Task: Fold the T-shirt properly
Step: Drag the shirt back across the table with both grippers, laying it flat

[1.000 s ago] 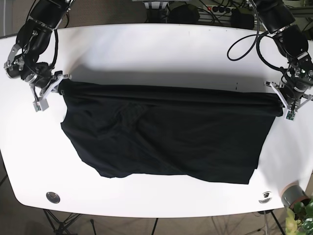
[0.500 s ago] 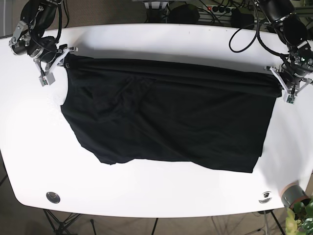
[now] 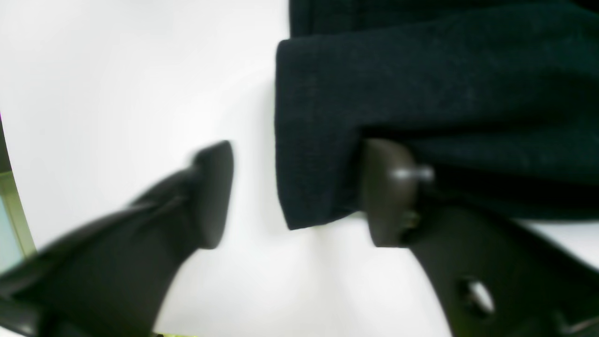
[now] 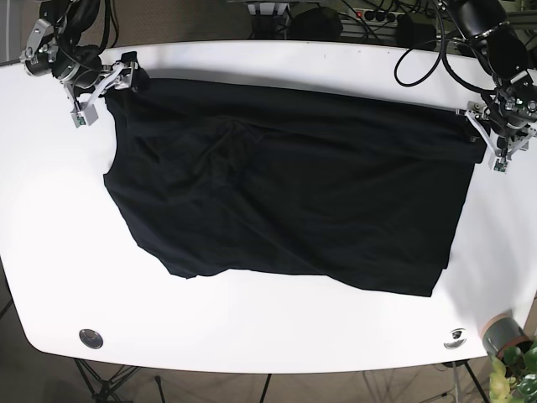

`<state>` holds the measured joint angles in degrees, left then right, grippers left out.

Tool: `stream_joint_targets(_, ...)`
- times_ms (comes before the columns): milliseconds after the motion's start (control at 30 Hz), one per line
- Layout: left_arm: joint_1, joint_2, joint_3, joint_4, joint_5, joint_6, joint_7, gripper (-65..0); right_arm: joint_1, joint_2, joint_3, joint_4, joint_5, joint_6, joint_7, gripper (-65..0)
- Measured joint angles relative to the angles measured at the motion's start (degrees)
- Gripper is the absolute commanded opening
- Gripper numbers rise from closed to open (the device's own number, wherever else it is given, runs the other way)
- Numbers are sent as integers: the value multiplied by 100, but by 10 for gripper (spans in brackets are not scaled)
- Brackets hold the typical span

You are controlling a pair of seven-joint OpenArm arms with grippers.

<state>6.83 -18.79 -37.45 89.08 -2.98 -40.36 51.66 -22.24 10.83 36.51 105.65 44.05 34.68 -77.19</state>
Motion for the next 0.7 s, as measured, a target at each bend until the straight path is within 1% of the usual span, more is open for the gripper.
stream_joint_targets(67, 13, 4, -4, 111, -2, 2, 17, -218, -103, -13, 146, 160, 483, 157, 17, -51)
stream_joint_targets(100, 15, 4, -7, 188, -15, -4, 24, -218, -133, -13, 192, 195, 636, 203, 22, -63)
stream_joint_targets(133, 33, 9, -9, 358, -122, 11, 79, -218, -168, 2, 286, 232, 887, 304, 31, -75)
stream_joint_targets(167, 59, -15, -44, 529, -282, 9, 83, -218, -186, 20, 356, 245, 1108, 367, 42, -82)
stream_joint_targets(200, 92, -37, -74, 638, -407, 17, 61, -218, -186, 24, 389, 243, 1233, 374, 28, -92)
stream_joint_targets(267, 201, -142, -238, 942, -896, -11, -50, -218, -199, 31, 494, 251, 1493, 374, 17, -106)
stream_joint_targets(333, 229, -203, -361, 1027, -1099, 2, -48, -218, -188, 31, 531, 269, 1491, 372, 28, -119)
stream_joint_targets(367, 232, -219, -393, 1027, -1106, 4, -31, -218, -164, 33, 531, 267, 1482, 369, 24, -122)
stream_joint_targets(400, 223, -225, -398, 1019, -1102, 28, 28, -218, -146, 31, 527, 264, 1464, 317, 20, -124)
stream_joint_targets(467, 197, -221, -374, 962, -1106, 48, 94, -218, -68, 11, 509, 256, 1351, 111, 11, -120)
stream_joint_targets(500, 170, -201, -365, 916, -1130, 42, 85, -218, -4, -2, 507, 260, 1213, 17, -2, -120)
stream_joint_targets(600, 24, -160, -254, 688, -1167, 39, 55, -224, 192, -2, 501, 262, 684, -120, 15, -120)
stream_joint_targets(633, -4, -157, -205, 632, -1167, 39, 50, -240, 238, 0, 490, 262, 577, -146, 24, -119)
stream_joint_targets(700, -52, -155, -13, 407, -1174, 37, -181, -262, 361, -24, 378, 269, 131, -267, 39, -119)
